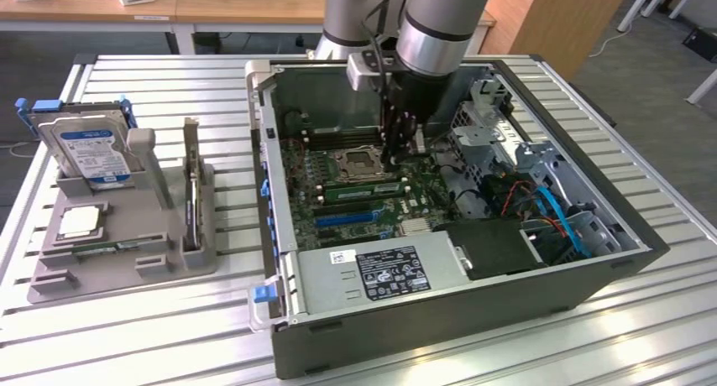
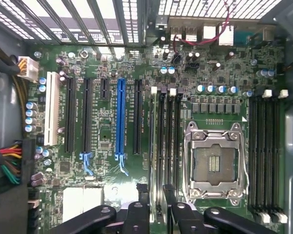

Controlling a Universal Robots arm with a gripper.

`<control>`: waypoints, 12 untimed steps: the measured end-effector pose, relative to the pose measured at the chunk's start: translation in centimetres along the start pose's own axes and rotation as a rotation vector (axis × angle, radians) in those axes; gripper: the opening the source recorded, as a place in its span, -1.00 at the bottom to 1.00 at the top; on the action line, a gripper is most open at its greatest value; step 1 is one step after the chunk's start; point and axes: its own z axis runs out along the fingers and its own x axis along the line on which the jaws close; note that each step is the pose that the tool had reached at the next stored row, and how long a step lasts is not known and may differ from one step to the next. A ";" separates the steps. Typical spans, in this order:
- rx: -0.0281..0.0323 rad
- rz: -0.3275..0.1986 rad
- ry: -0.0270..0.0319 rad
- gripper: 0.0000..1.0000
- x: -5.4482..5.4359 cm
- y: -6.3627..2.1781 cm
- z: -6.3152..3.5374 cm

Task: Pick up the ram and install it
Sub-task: 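Insert the ram into the slot, then press down the ram until it locks into place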

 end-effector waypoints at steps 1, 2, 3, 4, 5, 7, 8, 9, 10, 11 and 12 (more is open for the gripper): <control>0.0000 0.000 0.0000 -0.50 0.0 0.00 -0.09; 0.0000 0.000 -0.0002 -0.50 0.0 0.00 -0.08; 0.0001 0.000 -0.0002 -0.50 0.0 0.00 -0.08; -0.0001 0.000 0.0000 -0.50 0.0 0.00 -0.09; 0.0000 0.000 0.0000 -0.50 0.0 0.00 -0.09; 0.0000 0.000 0.0000 -0.50 0.0 0.00 -0.09; 0.0000 0.000 0.0000 -0.50 0.0 0.00 -0.09; 0.0000 0.000 0.0000 -0.50 0.0 0.00 -0.09; 0.0000 0.000 -0.0001 -0.50 0.0 0.00 -0.09; 0.0000 0.000 0.0000 -0.50 0.0 0.00 -0.09; 0.0000 0.000 -0.0001 -0.50 0.0 0.00 -0.09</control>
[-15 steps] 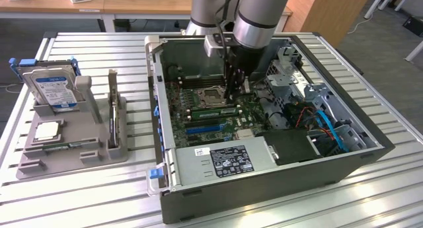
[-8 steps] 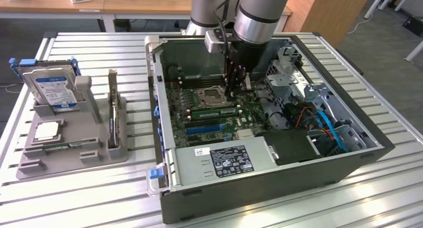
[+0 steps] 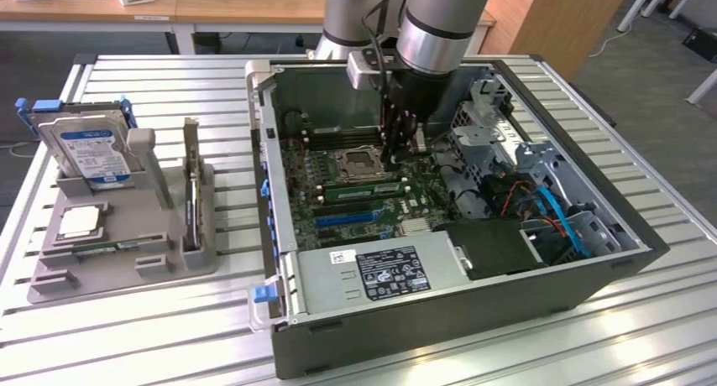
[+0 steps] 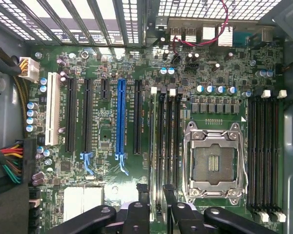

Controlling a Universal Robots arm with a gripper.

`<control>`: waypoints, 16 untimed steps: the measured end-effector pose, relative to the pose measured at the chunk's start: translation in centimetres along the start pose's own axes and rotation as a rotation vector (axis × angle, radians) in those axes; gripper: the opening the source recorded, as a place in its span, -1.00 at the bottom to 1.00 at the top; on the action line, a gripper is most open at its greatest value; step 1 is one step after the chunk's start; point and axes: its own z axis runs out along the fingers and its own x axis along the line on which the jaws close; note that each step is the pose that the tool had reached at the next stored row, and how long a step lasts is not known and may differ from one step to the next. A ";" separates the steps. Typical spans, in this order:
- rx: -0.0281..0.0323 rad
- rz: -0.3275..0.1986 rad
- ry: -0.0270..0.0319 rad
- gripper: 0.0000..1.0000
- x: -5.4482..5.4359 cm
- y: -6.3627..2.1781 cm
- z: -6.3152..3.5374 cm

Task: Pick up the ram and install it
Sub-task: 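Press down the ram until it locks into place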

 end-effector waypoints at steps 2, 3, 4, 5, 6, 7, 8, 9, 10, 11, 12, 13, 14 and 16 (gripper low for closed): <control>0.0000 0.000 0.0000 -0.50 0.0 0.00 0.00; 0.0000 0.000 0.0000 -0.50 0.0 0.00 0.00; 0.0000 0.000 0.0001 -0.53 0.0 0.00 0.00; 0.0000 0.000 0.0000 -0.65 0.0 0.00 0.00; 0.0000 0.000 0.0000 -0.65 0.0 0.00 0.00; 0.0000 0.000 0.0000 -0.78 0.0 0.00 0.00; 0.0000 0.000 0.0000 -0.79 0.0 0.00 0.00; 0.0000 0.000 0.0000 -0.79 0.0 0.00 0.00; 0.0000 0.000 0.0000 -0.79 0.0 0.00 0.00; 0.0000 0.000 0.0000 -0.79 0.0 0.00 0.00; 0.0000 0.000 0.0000 -0.79 0.0 0.00 0.00; 0.0001 0.000 0.0000 -0.79 0.0 0.00 0.00; 0.0000 0.000 0.0000 -0.79 0.0 0.00 0.00; 0.0000 0.000 0.0000 -0.79 0.0 0.00 0.00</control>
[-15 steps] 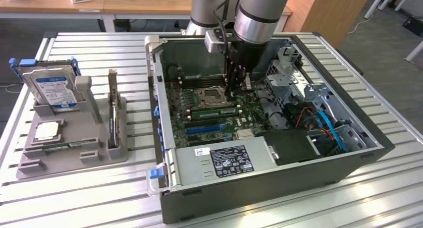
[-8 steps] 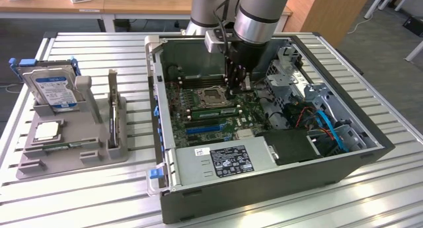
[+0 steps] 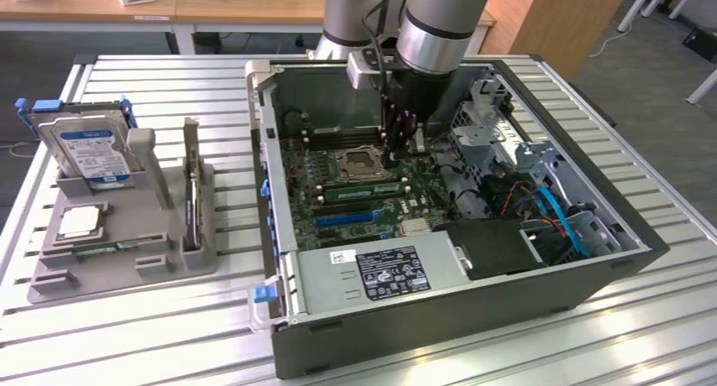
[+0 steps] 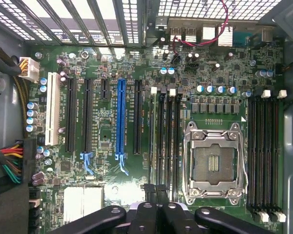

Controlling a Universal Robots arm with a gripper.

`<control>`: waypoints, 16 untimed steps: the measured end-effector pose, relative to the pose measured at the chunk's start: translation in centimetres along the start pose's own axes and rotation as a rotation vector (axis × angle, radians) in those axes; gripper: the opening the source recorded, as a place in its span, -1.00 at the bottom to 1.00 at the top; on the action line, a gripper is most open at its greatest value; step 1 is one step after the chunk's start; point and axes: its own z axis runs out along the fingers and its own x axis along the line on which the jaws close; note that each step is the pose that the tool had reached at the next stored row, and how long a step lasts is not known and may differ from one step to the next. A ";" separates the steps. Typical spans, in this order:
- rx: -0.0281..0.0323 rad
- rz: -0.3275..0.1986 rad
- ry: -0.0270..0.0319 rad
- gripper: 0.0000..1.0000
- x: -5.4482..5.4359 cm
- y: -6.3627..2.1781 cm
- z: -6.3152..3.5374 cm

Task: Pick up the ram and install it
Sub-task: 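Press down the ram until it locks into place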

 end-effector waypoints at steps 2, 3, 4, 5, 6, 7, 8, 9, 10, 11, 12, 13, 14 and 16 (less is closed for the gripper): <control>-0.0001 0.000 0.0000 -0.79 0.0 0.00 0.00; 0.0000 0.000 0.0000 -0.79 0.0 0.00 0.00; 0.0000 0.000 0.0000 -0.79 0.0 0.00 0.00; 0.0000 0.000 0.0001 -0.79 0.0 -0.01 0.00; -0.0001 0.000 0.0001 -0.79 0.0 -0.05 0.00; -0.0001 0.000 0.0001 -0.79 0.0 -0.11 -0.01; -0.0001 0.000 0.0001 -0.79 0.0 -0.18 -0.01; -0.0001 0.000 0.0001 -0.79 0.0 -0.27 -0.02; -0.0001 0.000 0.0001 -0.79 0.0 -0.39 -0.02; -0.0001 0.000 0.0001 -0.79 0.0 -0.55 -0.03; -0.0001 0.000 0.0001 -0.79 0.0 -0.68 -0.03; -0.0001 0.000 0.0001 -0.79 0.0 -0.83 -0.04; -0.0001 0.000 0.0000 -0.79 0.0 -0.96 -0.04; -0.0001 0.000 0.0001 -0.79 0.0 -1.27 -0.06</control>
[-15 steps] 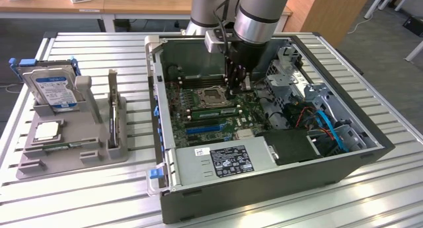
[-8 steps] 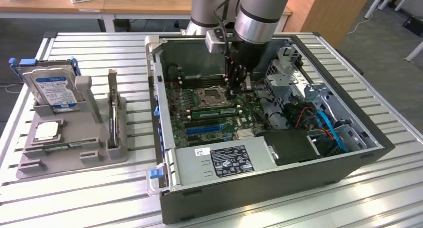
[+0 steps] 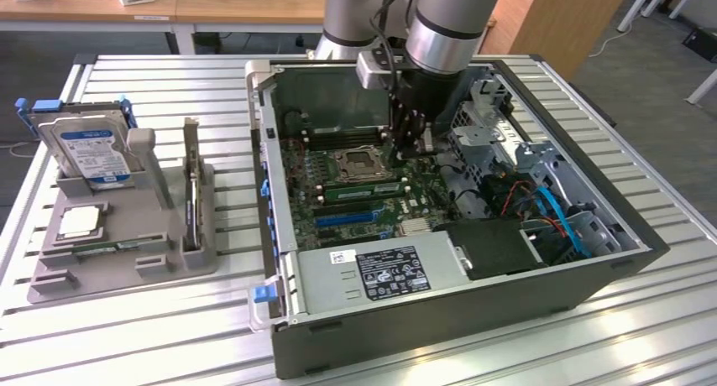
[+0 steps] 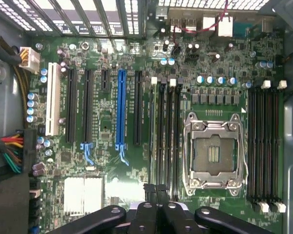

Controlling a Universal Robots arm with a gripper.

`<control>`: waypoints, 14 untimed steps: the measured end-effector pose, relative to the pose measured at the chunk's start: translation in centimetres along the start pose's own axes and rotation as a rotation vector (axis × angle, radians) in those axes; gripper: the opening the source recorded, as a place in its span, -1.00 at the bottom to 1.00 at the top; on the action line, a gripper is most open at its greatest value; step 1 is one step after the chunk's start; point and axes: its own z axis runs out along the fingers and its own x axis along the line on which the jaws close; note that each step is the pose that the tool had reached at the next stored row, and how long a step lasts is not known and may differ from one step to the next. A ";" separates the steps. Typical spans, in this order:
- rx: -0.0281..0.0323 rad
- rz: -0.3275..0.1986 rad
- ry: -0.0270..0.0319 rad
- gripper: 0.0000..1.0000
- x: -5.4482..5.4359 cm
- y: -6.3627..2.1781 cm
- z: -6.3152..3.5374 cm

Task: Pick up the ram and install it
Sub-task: 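Press down the ram until it locks into place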

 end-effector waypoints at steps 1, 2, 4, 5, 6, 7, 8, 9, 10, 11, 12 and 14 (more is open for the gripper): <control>0.0000 0.000 0.0000 -0.79 0.0 -0.18 -0.01; 0.0000 0.000 -0.0001 -0.79 0.0 -0.37 -0.01; 0.0000 0.000 0.0000 -0.79 0.0 -0.76 -0.03; 0.0000 0.000 0.0000 -0.79 0.0 -0.91 -0.04; 0.0000 0.000 0.0000 -0.79 0.0 -1.04 -0.04; 0.0000 0.000 -0.0001 -0.79 0.0 -1.17 -0.05; 0.0000 0.000 -0.0001 -0.79 0.0 -1.28 -0.05; 0.0000 0.000 0.0000 -0.79 0.0 -1.38 -0.06; 0.0000 0.000 0.0000 -0.79 0.0 -1.40 -0.06; 0.0000 0.000 -0.0001 -0.79 0.0 -1.40 -0.06; 0.0000 0.000 0.0000 -0.79 0.0 -1.40 -0.06; 0.0000 0.000 -0.0001 -0.79 0.0 -1.40 -0.06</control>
